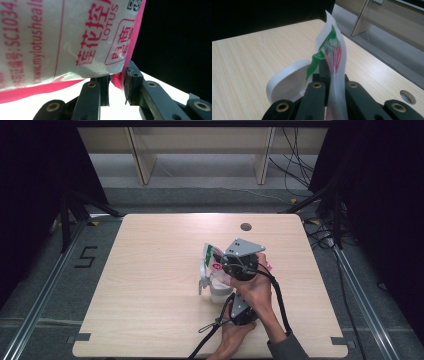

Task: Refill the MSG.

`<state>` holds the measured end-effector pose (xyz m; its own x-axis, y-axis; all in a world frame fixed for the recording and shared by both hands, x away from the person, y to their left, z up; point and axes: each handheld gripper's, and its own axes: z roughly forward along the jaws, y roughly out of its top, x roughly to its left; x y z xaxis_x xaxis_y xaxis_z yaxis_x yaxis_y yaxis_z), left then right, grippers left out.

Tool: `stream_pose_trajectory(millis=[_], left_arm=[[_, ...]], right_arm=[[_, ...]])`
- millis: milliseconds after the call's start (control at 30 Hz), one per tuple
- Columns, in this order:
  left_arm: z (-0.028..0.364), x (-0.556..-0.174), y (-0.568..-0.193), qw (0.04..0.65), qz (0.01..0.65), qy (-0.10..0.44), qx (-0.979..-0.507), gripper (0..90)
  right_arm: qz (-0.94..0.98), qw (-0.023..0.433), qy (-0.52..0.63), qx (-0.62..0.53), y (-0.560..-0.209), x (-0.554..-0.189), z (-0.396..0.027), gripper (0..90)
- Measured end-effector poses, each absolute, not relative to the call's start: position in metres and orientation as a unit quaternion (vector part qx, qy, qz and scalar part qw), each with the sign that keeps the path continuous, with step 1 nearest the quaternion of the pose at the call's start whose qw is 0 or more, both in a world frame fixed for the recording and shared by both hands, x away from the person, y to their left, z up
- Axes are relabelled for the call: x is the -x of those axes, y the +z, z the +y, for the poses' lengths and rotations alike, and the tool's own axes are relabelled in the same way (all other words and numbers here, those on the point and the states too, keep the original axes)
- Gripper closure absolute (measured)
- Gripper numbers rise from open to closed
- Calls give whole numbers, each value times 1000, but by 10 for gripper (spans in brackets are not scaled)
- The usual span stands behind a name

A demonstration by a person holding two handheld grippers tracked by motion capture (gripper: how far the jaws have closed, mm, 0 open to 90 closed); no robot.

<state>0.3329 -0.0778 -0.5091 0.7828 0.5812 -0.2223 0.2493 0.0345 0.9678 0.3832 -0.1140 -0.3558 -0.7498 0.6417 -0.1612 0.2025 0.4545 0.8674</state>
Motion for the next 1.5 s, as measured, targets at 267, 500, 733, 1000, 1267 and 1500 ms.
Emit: stream_pose_trajectory(millis=[267, 500, 733, 1000, 1267, 1500], left_arm=[[-77, -333, -509, 653, 303, 127, -683, 758], [-76, -333, -509, 653, 303, 126, -683, 759], [-76, -333, -509, 653, 302, 127, -683, 760], [-76, -333, -509, 653, 302, 126, -683, 759], [-76, -332, -508, 650, 301, 126, -686, 759], [-76, -332, -508, 650, 300, 126, -686, 760]], right_arm=[[819, 243, 454, -253, -355, -383, -114, 900], [813, 252, 458, -256, -355, -384, -115, 900], [815, 245, 459, -256, -355, -383, -114, 900], [817, 238, 455, -264, -357, -382, -113, 900], [819, 238, 453, -261, -356, -382, -113, 900], [816, 241, 456, -262, -356, -382, -114, 900]])
